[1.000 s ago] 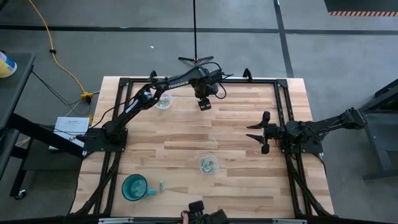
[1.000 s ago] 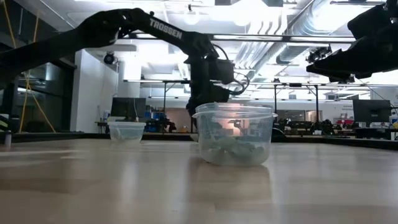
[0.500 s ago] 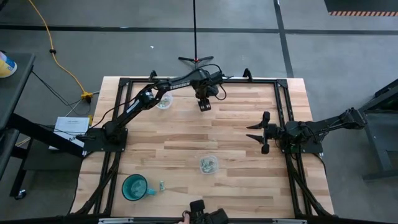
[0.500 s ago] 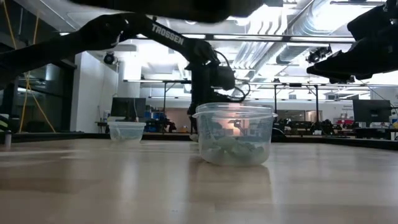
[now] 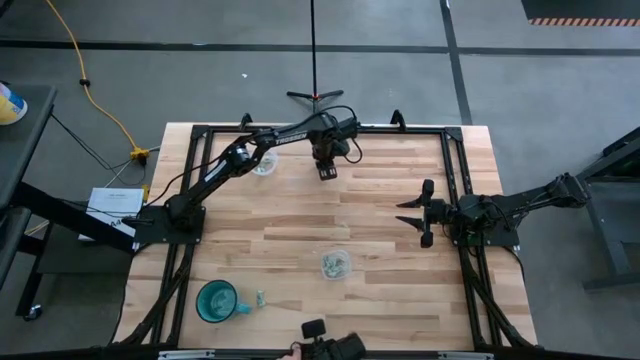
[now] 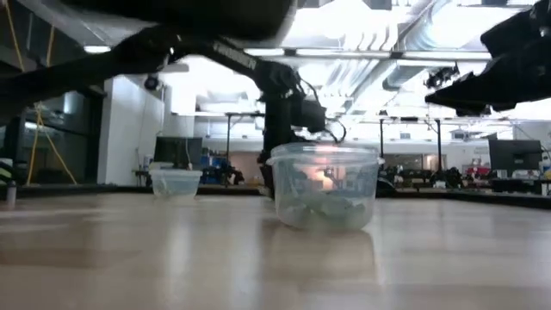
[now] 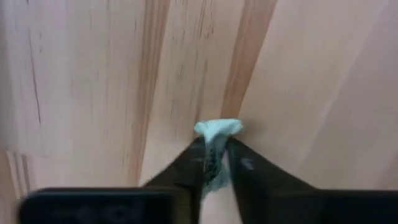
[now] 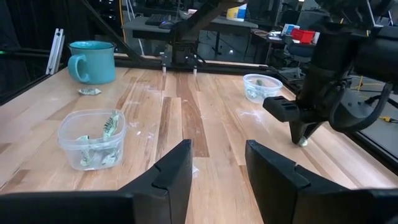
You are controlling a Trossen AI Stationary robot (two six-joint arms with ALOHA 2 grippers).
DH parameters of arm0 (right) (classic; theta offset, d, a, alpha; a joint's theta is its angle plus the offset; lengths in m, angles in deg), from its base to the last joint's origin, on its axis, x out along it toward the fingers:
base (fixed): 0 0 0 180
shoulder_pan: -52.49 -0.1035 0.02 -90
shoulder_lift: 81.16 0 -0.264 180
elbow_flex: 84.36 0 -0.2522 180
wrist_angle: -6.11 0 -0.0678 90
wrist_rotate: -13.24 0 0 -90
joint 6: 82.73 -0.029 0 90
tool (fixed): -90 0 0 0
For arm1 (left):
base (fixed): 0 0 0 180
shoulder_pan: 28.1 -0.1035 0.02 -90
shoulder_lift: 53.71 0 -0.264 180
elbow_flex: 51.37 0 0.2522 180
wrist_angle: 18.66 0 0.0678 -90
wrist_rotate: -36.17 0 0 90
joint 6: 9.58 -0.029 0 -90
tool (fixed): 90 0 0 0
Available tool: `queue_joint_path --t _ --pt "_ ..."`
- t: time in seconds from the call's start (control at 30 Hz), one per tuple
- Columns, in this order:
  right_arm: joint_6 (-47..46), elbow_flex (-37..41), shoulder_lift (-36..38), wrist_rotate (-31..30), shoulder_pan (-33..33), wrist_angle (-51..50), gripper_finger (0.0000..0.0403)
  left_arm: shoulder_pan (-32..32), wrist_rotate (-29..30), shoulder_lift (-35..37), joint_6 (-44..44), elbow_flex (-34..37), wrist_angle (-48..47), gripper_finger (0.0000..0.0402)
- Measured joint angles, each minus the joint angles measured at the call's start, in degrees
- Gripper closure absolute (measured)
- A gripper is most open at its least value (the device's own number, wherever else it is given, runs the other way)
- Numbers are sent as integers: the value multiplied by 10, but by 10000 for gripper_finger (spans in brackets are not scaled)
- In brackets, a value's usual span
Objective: Pick and place Stevia / Truvia into bins
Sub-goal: Put the stevia packet into the bottom transparent container
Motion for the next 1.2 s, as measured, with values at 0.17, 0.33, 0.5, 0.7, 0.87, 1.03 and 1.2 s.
queue_joint_path --t 0.17,0.33,0.5,0.7,0.87,1.03,1.2 --pt "0 0 0 0 0 0 262 -2 21 23 31 -1 -42 380" --pt "0 0 0 0 0 3 263 -4 34 82 74 -2 -147 361" --pt "0 0 0 0 0 4 263 -9 6 154 118 22 -155 379" --pt "-1 0 0 1 0 0 261 -25 55 215 176 110 -138 375" --pt "0 0 0 4 0 0 264 -15 -49 317 167 284 50 379" --pt "4 0 0 4 0 1 264 -23 -82 446 183 475 204 379" --pt "4 0 0 4 0 2 265 -44 -39 546 214 611 219 377"
